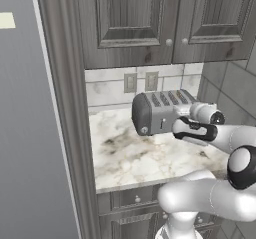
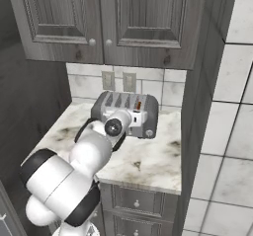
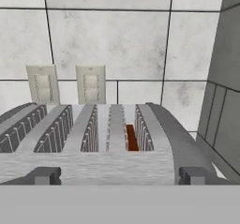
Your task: Start the toaster. Once the lever pops up, take the bread to the plate on the dining counter.
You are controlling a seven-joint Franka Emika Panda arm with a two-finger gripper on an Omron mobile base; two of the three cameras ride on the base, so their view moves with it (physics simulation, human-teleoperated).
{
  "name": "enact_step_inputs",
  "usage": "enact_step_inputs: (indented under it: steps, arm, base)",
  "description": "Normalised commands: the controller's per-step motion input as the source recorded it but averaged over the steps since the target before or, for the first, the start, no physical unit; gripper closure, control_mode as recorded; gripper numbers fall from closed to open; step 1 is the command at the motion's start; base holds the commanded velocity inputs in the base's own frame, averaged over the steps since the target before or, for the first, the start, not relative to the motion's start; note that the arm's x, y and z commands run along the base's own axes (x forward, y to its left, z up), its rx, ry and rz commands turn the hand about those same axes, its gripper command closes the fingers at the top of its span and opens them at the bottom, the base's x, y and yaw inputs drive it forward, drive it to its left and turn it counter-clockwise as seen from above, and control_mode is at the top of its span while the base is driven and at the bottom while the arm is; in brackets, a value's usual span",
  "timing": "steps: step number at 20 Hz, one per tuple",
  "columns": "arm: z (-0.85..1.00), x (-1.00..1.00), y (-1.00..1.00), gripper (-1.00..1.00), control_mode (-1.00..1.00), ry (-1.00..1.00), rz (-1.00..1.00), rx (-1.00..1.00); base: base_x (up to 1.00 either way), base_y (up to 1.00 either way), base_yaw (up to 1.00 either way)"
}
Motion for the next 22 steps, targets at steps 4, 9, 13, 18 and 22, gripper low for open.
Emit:
enact_step_inputs:
  steps: [4,9,13,18,22]
  arm:
    - [0.36,0.0,-0.04,-1.0,-1.0,0.1,0.0,0.0]
    - [0.2,0.01,-0.04,-1.0,-1.0,0.06,0.0,0.0]
    - [0.05,0.09,-0.02,-1.0,-1.0,0.03,0.0,0.0]
    - [0.0,0.17,0.0,-1.0,-1.0,0.03,0.0,0.0]
    - [0.0,0.23,-0.02,-1.0,-1.0,0.02,0.0,0.0]
  base:
    - [0.0,0.0,0.0]
    - [0.0,0.0,0.0]
    - [0.0,0.0,0.0]
    - [0.0,0.0,0.0]
    - [0.0,0.0,0.0]
